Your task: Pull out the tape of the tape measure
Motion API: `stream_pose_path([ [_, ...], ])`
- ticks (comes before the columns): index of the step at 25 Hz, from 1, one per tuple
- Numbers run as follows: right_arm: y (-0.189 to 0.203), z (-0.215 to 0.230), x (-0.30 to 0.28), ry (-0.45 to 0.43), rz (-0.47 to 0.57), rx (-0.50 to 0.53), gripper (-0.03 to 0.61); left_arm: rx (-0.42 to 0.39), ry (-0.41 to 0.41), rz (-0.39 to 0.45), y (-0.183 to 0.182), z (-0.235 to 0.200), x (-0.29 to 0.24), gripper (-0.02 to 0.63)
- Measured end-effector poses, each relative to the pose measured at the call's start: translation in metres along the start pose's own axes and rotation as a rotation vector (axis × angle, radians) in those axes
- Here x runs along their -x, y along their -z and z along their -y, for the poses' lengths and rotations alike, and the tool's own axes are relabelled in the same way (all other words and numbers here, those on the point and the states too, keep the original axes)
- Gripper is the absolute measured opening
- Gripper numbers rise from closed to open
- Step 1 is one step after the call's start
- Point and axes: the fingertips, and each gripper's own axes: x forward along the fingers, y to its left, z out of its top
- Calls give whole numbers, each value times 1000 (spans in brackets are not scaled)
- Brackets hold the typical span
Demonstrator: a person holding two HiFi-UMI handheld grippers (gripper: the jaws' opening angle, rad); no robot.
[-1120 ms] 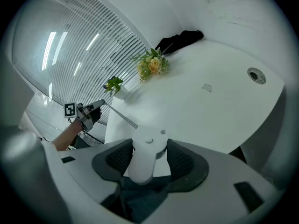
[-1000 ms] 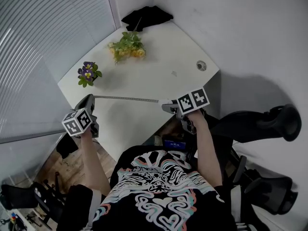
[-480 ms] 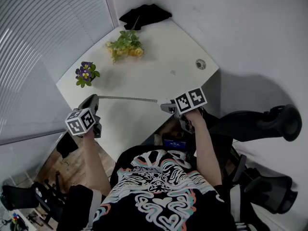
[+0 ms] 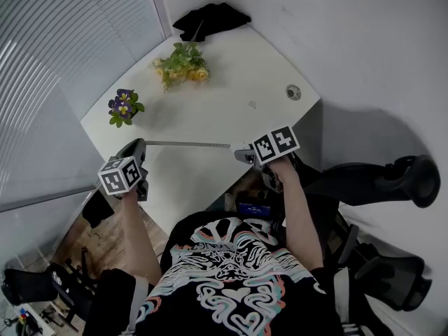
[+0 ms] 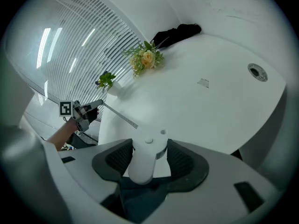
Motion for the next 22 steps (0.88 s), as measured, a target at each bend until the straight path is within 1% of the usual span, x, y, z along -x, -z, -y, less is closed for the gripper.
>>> stream_pose_path([
  [4,-1,5,-5,27,-32,18,235,-71,-32,-69,8,1,-9,32],
  [8,-3,11,-9,64,-50,42,235,-125,-52,-115,15,2,-18,32],
  [16,-9,28,-19,187,-43,136,235,-164,-57,-189,28,3,-35,34],
  [22,-14,35,-25,228,-19,170,235,-173,-64,-231,38,1,-46,34],
])
